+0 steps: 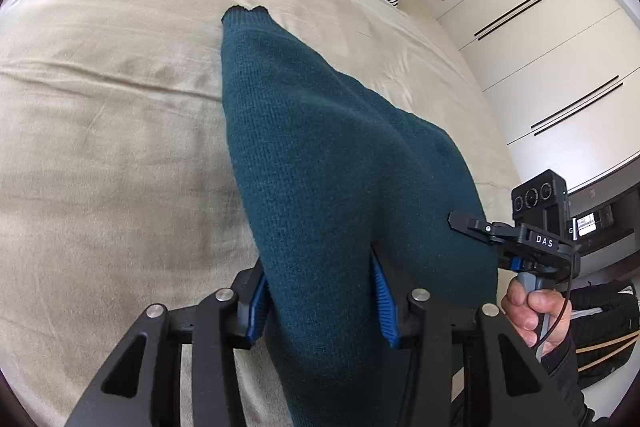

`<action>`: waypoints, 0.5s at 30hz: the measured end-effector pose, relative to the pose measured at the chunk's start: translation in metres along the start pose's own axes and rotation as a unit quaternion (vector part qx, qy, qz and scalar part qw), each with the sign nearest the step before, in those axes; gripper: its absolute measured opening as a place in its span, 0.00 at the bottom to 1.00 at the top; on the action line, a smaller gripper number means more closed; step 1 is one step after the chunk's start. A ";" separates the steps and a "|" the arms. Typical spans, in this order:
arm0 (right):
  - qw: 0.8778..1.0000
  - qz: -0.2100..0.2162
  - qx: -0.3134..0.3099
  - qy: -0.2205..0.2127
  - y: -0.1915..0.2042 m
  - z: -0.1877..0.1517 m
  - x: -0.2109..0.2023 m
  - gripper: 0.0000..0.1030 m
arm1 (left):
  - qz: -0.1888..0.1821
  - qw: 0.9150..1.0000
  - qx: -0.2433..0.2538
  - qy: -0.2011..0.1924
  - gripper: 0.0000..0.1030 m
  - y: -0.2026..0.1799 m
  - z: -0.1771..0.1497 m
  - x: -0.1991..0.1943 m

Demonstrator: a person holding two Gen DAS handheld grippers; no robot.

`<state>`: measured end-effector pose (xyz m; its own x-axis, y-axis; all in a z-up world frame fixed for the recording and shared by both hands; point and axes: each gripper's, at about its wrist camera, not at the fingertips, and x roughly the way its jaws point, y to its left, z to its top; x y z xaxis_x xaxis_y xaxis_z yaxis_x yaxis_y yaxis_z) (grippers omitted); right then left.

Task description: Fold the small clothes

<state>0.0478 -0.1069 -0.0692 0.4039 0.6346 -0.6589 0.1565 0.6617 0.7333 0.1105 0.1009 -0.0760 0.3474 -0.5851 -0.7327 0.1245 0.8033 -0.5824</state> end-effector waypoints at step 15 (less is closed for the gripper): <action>0.990 -0.071 -0.016 -0.117 0.008 -0.026 -0.049 0.47 | 0.068 0.989 0.052 -0.121 0.78 -0.039 -0.031 -0.048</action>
<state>0.0062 -0.1224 -0.0353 0.5776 0.4266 -0.6960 0.1991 0.7532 0.6269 0.0599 0.0947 -0.0291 0.5780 -0.4371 -0.6891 0.1512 0.8872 -0.4360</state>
